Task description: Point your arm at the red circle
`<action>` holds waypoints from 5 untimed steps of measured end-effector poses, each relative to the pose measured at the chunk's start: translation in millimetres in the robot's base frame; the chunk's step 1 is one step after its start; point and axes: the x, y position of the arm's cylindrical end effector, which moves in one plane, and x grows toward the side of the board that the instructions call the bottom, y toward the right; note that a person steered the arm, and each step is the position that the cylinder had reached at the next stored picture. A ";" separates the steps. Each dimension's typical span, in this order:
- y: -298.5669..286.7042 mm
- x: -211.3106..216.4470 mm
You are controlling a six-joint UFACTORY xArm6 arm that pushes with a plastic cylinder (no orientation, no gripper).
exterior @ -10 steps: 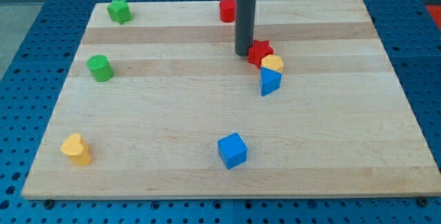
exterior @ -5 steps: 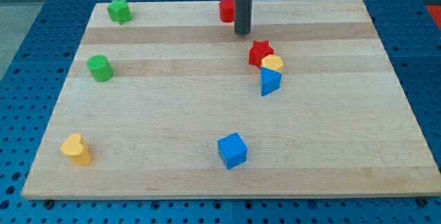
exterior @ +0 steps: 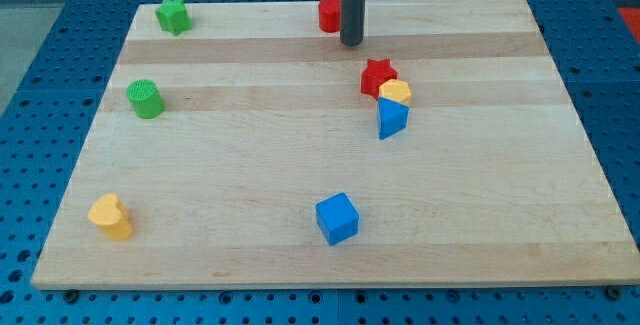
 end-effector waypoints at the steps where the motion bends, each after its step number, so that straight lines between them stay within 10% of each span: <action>1: 11.1 -8.9; 5: 15.1 -82.0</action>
